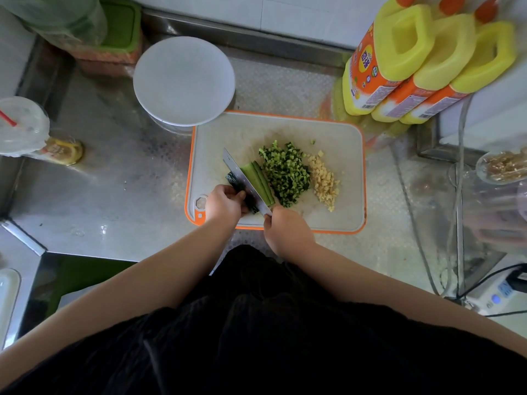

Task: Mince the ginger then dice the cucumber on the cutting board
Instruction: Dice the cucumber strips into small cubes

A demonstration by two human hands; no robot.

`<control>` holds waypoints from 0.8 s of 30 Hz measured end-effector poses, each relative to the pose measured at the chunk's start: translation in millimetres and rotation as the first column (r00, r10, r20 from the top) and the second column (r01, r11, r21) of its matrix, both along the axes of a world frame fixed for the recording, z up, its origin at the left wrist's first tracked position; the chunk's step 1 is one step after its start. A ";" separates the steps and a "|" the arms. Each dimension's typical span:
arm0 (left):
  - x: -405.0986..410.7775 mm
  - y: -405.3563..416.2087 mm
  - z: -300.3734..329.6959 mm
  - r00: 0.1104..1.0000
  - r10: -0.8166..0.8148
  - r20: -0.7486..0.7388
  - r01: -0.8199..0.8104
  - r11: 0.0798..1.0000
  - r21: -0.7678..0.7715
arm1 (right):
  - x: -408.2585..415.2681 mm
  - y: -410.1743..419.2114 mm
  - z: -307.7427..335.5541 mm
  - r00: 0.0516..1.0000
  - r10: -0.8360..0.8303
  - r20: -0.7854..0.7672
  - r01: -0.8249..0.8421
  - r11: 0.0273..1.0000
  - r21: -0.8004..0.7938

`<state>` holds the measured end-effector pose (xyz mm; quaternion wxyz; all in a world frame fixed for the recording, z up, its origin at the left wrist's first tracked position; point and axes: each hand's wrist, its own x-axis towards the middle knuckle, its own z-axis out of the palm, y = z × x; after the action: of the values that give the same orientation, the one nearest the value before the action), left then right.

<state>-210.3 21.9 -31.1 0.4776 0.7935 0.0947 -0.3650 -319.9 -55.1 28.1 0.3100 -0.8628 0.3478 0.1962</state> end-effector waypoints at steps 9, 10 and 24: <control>0.6 -1.5 -0.2 1.000 0.006 -0.009 -0.006 1.000 0.007 | 11.6 2.6 2.8 1.000 0.015 0.004 -0.015 1.000 -0.027; 0.5 -1.3 0.0 1.000 0.010 -0.011 -0.010 1.000 0.004 | 9.4 1.9 3.6 1.000 0.020 0.001 -0.020 0.999 -0.026; 1.4 -2.0 -2.9 1.000 -0.007 0.025 0.005 0.999 0.051 | 4.2 2.1 -6.2 0.997 0.037 -0.070 -0.036 0.999 0.023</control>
<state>-208.9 19.9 -34.0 0.4574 0.8102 0.0955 -0.3539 -315.8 -53.0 21.9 0.3033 -0.8581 0.3405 0.2359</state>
